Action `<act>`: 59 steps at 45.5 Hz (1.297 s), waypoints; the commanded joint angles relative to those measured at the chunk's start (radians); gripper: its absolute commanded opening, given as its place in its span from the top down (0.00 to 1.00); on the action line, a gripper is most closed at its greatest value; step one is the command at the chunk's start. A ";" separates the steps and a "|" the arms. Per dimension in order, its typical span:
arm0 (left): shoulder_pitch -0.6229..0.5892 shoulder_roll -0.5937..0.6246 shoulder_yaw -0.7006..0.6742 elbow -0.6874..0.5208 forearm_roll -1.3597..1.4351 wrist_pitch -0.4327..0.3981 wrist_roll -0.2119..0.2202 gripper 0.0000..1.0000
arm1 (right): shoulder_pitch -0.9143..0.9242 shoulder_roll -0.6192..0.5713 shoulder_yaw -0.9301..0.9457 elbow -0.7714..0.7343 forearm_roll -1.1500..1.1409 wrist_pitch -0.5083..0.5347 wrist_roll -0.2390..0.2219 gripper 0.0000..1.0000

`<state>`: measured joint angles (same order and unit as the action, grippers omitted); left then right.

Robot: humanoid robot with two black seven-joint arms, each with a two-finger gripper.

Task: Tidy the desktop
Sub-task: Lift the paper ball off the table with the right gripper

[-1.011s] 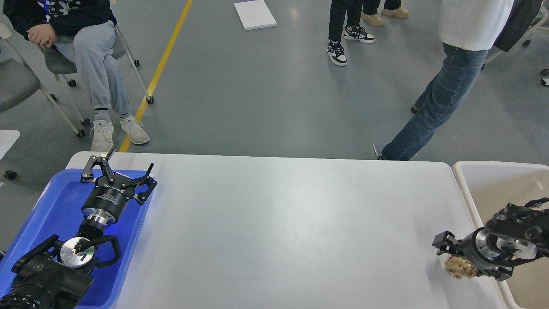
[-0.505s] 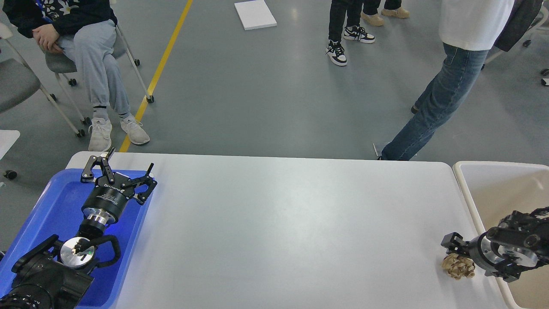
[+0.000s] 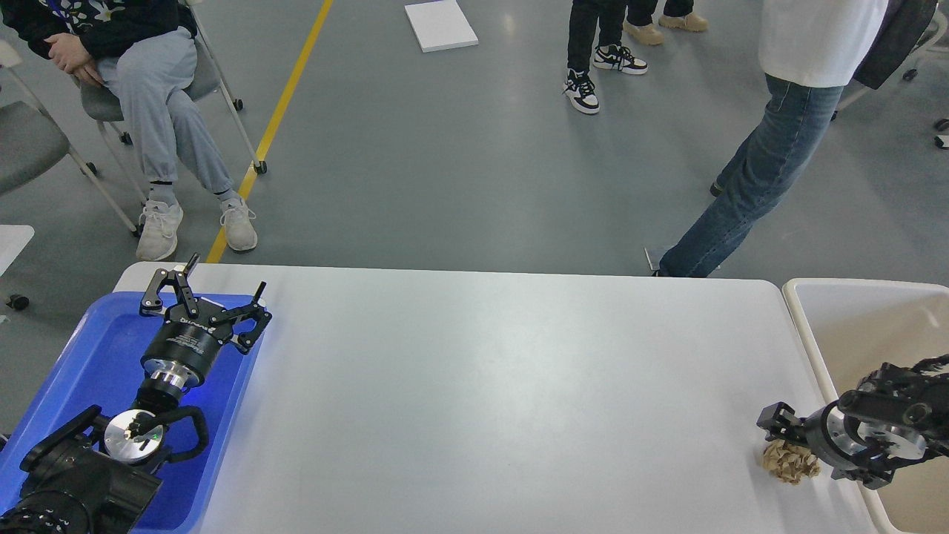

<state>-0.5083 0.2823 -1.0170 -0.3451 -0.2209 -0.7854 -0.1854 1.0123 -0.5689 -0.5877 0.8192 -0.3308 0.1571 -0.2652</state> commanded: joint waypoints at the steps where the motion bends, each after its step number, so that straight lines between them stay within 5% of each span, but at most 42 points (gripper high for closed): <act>1: -0.001 0.000 0.000 0.000 0.000 0.000 0.000 0.00 | 0.011 -0.005 0.000 0.011 0.006 0.024 0.000 0.13; 11: -0.001 0.000 0.000 0.000 0.000 0.000 0.000 0.00 | 0.011 -0.003 0.000 0.031 0.015 0.025 0.000 0.33; 24: 0.001 0.000 0.000 0.000 0.000 0.000 0.000 0.00 | 0.011 -0.005 0.000 0.054 0.056 0.087 -0.002 1.00; 44: -0.001 0.000 0.000 0.000 0.000 0.000 0.000 0.00 | 0.035 -0.032 -0.012 0.063 0.156 0.090 -0.005 1.00; 59: 0.001 0.000 0.000 0.000 0.000 0.000 0.000 0.00 | 0.201 -0.183 -0.015 0.242 0.070 0.110 -0.006 1.00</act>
<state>-0.5082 0.2823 -1.0172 -0.3452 -0.2209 -0.7854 -0.1856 1.1022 -0.6536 -0.6004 0.9485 -0.2051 0.2475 -0.2702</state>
